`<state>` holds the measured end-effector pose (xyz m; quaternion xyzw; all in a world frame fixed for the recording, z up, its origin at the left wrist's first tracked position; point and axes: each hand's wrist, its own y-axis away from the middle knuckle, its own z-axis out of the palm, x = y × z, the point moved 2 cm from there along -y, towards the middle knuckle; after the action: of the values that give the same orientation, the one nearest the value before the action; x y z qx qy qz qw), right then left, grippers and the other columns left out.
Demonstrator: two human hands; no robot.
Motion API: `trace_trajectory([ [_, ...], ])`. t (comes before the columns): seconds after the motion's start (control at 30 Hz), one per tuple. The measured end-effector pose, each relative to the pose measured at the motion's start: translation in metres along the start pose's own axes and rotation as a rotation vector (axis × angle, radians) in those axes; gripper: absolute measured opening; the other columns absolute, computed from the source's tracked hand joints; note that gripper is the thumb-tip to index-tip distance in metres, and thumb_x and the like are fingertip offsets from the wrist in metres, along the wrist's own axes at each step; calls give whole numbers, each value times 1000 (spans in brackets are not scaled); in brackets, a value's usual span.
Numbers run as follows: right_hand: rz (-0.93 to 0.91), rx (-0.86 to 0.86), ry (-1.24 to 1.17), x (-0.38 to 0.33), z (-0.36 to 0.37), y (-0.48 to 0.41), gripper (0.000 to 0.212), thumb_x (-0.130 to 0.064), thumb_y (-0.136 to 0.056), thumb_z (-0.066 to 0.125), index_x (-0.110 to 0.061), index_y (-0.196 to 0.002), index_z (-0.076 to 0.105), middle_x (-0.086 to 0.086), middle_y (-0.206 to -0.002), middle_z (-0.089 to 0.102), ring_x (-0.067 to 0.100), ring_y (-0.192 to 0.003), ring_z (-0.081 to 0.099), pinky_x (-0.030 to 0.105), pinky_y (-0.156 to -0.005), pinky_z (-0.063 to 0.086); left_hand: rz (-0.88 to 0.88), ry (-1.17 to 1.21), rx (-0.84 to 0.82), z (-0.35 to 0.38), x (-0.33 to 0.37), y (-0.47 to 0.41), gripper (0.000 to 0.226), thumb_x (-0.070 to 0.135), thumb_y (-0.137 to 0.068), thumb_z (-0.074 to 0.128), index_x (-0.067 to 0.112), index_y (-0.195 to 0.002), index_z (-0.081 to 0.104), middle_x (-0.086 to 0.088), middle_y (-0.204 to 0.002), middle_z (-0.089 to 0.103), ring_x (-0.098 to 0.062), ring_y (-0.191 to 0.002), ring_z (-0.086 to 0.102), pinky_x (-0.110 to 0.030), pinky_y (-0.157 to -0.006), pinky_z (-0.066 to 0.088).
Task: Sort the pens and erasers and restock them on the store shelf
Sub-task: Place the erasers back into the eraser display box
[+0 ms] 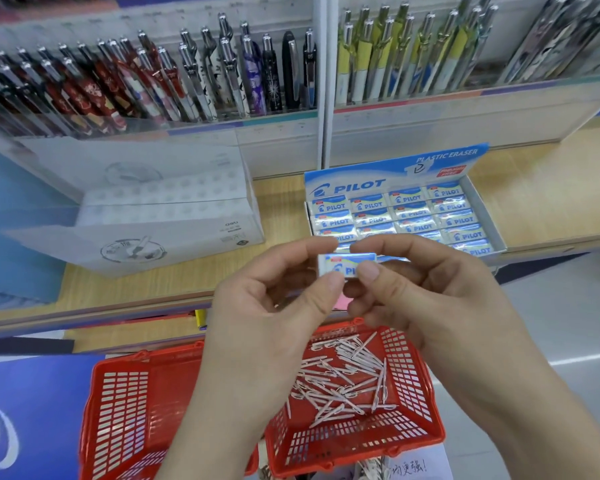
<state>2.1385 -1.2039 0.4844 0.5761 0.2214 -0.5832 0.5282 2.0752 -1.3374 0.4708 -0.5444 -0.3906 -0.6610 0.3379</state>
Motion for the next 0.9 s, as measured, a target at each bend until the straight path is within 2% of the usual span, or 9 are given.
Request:
trace_trajectory([
  [0.07, -20, -7, 75, -1, -5, 1, 30, -19, -66, 70, -12, -94, 72, 13, -75, 72, 23, -65, 67, 25, -58, 55, -10, -39, 58, 0, -1, 2, 29, 22, -64, 82, 24, -92, 75, -3, -85, 75, -17, -80, 70, -23, -72, 55],
  [0.17, -56, 5, 231, -3, -13, 2, 30, -27, -60, 74, -17, -88, 75, 13, -79, 72, 35, -75, 68, 41, -72, 55, -30, -115, 72, 5, -3, 5, 25, 34, -60, 73, 24, -82, 76, 3, -78, 74, -7, -70, 67, -17, -64, 51],
  [0.27, -102, 60, 337, -5, -22, -2, 17, -22, -64, 77, -20, -81, 76, 1, -65, 68, 13, -58, 63, 18, -53, 48, 4, -243, 126, 5, -8, 3, 15, 32, -67, 74, 29, -82, 74, 6, -78, 72, -3, -69, 64, -10, -62, 46],
  [0.3, -127, 93, 400, -5, -25, -5, 14, -18, -68, 78, -23, -81, 75, -1, -64, 66, 8, -57, 61, 14, -52, 45, 20, -291, 160, 3, -11, 2, 12, 27, -70, 75, 30, -81, 74, 7, -79, 71, -2, -70, 63, -8, -63, 45],
  [0.4, -209, 157, 688, -3, -30, -12, 17, -18, -75, 77, -30, -84, 71, -4, -70, 65, 11, -66, 63, 22, -63, 51, 47, -390, 220, 0, -15, -3, 23, 14, -74, 76, 34, -83, 71, 7, -82, 69, 0, -72, 63, -5, -63, 43],
  [0.5, -309, 150, 928, 0, -25, -18, 18, -20, -78, 75, -26, -94, 73, -12, -77, 62, 8, -73, 58, 26, -72, 50, 59, -444, 199, 1, -18, -7, 28, 10, -75, 76, 33, -89, 69, 7, -85, 68, 1, -72, 62, -3, -64, 42],
  [0.6, -382, 163, 1035, 1, -20, -21, 20, -20, -79, 74, -20, -99, 74, -7, -81, 64, 8, -72, 58, 30, -73, 49, 67, -488, 189, 3, -22, -10, 27, 10, -75, 77, 29, -93, 71, 9, -88, 66, 1, -73, 63, -3, -65, 43],
  [0.77, -408, 153, 1176, 5, -18, -24, 22, -20, -82, 72, -17, -104, 73, 2, -91, 67, 22, -86, 60, 31, -73, 43, 92, -542, 200, 3, -23, -12, 26, 9, -74, 77, 25, -93, 73, 14, -87, 64, 4, -72, 63, -1, -64, 42],
  [0.9, -401, 144, 1277, 11, -15, -25, 15, -21, -85, 68, -10, -94, 73, 4, -90, 64, 26, -88, 58, 33, -70, 43, 119, -554, 206, 3, -25, -14, 26, 8, -72, 78, 24, -91, 73, 12, -86, 65, 4, -70, 63, -1, -64, 42],
])
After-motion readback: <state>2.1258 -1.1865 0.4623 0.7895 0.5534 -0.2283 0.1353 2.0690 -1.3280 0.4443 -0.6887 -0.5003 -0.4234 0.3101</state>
